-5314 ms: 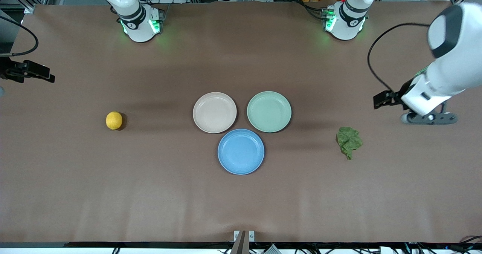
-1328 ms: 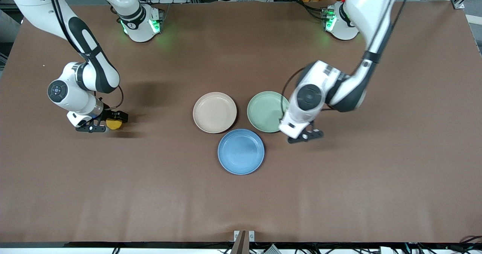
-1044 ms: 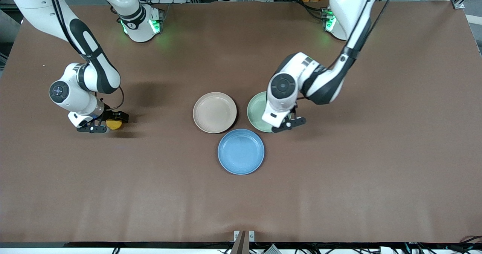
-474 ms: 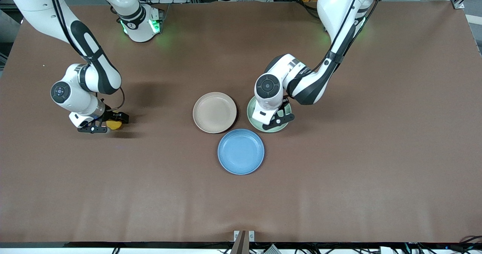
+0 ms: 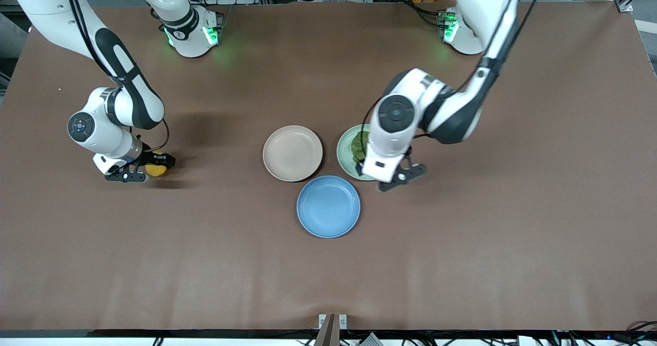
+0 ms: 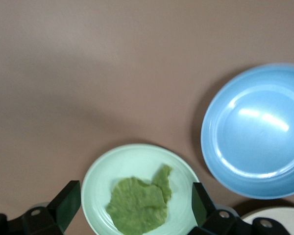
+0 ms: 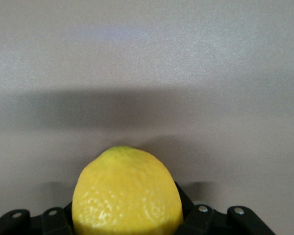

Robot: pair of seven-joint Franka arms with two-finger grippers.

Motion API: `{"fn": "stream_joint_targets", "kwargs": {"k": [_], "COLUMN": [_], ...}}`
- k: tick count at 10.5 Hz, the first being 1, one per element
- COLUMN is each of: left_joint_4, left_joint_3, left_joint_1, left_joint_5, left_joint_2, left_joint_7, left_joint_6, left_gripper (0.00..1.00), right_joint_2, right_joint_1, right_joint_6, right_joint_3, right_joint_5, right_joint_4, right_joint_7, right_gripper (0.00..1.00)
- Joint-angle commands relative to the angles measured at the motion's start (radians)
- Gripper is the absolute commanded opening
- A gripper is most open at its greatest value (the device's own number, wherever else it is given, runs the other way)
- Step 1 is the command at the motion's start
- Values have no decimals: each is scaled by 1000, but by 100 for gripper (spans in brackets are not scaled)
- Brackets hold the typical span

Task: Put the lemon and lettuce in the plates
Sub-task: 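Release the lettuce onto the mint plate and withdraw the left gripper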

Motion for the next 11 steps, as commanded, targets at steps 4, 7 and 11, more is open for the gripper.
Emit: {"fn": "stream_joint_targets", "kwargs": {"k": [4, 7, 11], "left_joint_4": [36, 33, 34], "left_joint_3": [-1, -3, -3], "left_joint_1": [138, 281, 428], "left_joint_5": [1, 1, 1], "left_joint_2": [-131, -184, -230], "left_joint_7": [257, 525, 743], "left_joint_6": [-105, -114, -134], "left_gripper": [100, 100, 100], "right_joint_2": [-16, -15, -18], "right_joint_1": [53, 120, 232], "right_joint_6": [-327, -375, -451], "right_joint_3": [13, 14, 13], "right_joint_5": [13, 13, 40], "right_joint_4": [223, 303, 348], "right_joint_7": [30, 35, 73], "right_gripper": [42, 42, 42]}}
